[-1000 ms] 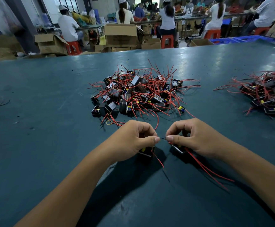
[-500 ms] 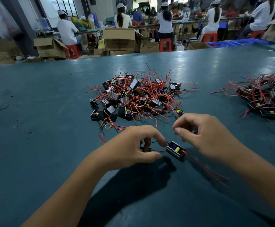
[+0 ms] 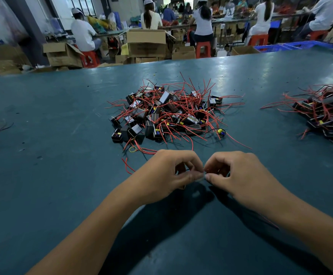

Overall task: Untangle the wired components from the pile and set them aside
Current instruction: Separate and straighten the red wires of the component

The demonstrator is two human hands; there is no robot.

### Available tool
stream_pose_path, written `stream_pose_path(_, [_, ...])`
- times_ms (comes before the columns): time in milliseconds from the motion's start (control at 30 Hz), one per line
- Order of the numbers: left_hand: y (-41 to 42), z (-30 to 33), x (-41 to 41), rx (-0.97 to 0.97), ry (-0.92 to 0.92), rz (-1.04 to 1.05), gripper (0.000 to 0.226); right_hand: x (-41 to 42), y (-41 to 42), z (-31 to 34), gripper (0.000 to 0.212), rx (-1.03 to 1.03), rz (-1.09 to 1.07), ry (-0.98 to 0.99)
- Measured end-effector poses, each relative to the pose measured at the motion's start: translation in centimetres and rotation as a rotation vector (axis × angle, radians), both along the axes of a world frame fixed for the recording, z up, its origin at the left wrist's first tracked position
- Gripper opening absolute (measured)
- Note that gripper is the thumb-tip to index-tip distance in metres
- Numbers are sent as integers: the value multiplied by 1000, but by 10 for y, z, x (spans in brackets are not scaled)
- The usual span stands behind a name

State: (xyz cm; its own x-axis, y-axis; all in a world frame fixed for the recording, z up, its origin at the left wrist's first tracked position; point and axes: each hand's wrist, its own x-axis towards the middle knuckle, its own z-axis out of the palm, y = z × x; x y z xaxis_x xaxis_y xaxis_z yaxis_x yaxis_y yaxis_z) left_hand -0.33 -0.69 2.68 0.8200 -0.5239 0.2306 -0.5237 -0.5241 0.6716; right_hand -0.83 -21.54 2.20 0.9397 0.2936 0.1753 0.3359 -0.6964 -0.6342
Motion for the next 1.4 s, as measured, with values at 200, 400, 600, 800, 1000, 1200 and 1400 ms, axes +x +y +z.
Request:
stream_pose_path(200, [-1,-5,4,-90,73,140,9,-1,-3,2,4,-16,-17,27])
stream_pose_path(400, [-1,-6,3,-130,105,175,12,-2,-2,3,7,-3,-14,-8])
stream_pose_path(600, [-3,-6,2,-159,93,184,12,2,-3,5,9,183,-63,-47])
stream_pose_path(800, [-5,-6,1,-229,115,207,12,3,-1,0,8,265,-66,4])
stream_pose_path(1000, [-8,-9,1,-339,209,189,4,4,2,-3,10,338,-63,-21])
stream_pose_path(1200, [-9,-11,2,-348,205,197,8,6,4,-5,7,436,-37,24])
stream_pose_path(1400, [-11,-14,4,-450,265,220,12,7,6,-7,9,542,4,66])
